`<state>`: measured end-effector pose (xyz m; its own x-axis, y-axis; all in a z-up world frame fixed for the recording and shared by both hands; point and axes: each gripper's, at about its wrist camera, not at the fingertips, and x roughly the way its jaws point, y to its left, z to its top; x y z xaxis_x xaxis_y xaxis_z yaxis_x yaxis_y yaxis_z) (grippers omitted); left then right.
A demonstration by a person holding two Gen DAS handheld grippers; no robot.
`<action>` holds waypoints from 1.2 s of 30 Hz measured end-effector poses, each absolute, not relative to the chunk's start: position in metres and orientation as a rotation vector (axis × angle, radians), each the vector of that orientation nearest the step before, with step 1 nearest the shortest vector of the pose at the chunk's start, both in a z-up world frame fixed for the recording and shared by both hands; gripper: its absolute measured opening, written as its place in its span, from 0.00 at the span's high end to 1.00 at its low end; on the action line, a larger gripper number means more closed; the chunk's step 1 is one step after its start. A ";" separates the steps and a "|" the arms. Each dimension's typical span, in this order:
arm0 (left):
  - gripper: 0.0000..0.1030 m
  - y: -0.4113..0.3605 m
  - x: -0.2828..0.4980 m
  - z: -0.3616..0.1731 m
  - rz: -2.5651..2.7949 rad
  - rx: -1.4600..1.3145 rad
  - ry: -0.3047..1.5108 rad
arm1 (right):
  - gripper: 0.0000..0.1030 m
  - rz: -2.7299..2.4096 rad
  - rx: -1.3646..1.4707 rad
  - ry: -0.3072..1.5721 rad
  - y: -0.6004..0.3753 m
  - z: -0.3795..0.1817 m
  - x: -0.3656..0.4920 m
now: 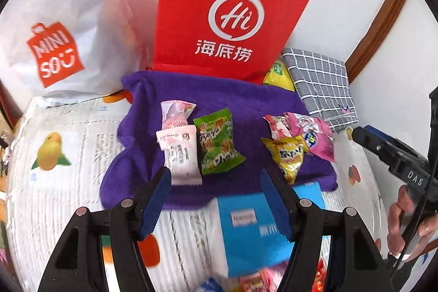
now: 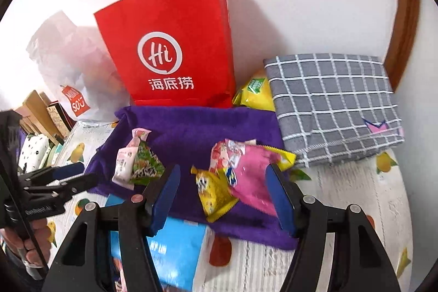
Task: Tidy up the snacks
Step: 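Open both tools to release the packets and withdraw, then grasp the red packet on the sheet with the right tool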
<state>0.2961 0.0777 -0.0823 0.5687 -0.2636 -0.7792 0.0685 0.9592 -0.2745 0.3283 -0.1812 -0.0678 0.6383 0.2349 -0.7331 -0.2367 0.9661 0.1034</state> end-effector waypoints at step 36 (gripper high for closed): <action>0.35 0.120 0.148 -0.092 -0.112 -0.298 0.929 | 0.42 0.380 -0.030 1.056 -0.178 -0.181 0.160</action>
